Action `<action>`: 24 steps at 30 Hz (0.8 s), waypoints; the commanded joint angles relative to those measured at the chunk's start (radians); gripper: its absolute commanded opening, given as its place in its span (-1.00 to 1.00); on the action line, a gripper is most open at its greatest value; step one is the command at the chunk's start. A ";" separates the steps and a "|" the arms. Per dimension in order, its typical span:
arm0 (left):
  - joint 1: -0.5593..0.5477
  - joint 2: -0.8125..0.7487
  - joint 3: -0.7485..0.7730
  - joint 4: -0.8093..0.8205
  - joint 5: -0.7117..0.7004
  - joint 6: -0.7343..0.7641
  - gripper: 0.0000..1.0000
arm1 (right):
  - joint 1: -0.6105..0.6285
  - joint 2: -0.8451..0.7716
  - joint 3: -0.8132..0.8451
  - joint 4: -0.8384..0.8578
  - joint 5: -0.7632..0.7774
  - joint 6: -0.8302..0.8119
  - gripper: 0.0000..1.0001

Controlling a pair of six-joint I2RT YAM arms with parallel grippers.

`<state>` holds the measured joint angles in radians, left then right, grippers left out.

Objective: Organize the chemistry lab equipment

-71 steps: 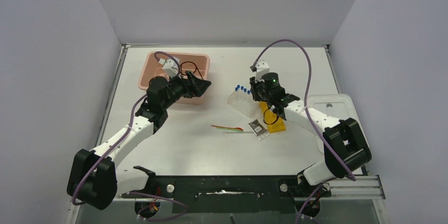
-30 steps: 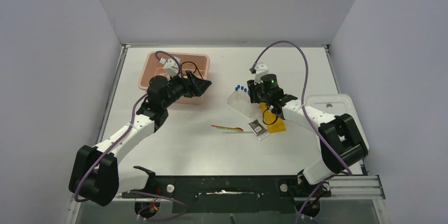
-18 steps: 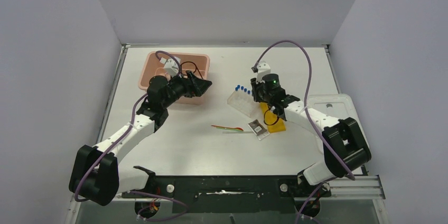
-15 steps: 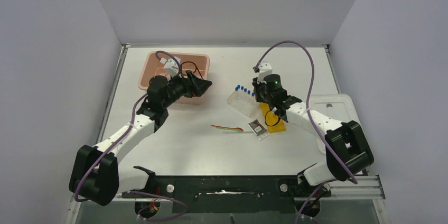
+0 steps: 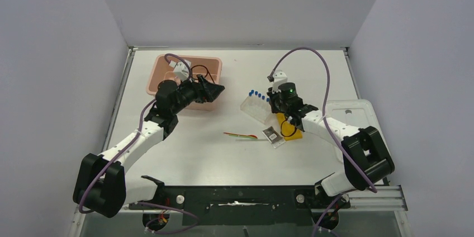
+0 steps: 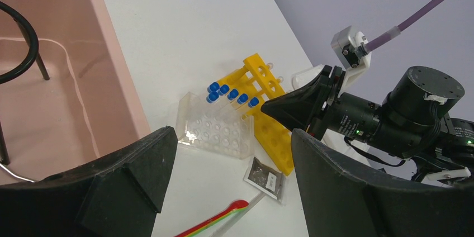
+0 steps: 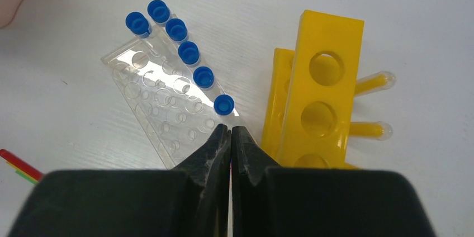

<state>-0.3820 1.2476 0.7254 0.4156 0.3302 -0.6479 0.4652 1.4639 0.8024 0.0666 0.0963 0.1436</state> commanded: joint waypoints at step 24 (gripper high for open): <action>0.011 0.016 0.011 0.069 0.017 0.005 0.49 | -0.017 0.056 0.067 0.066 -0.016 -0.010 -1.00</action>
<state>-0.3775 1.2610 0.7254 0.4164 0.3302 -0.6472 0.4568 1.5215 0.8177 0.0723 0.0864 0.1390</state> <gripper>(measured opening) 0.746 0.023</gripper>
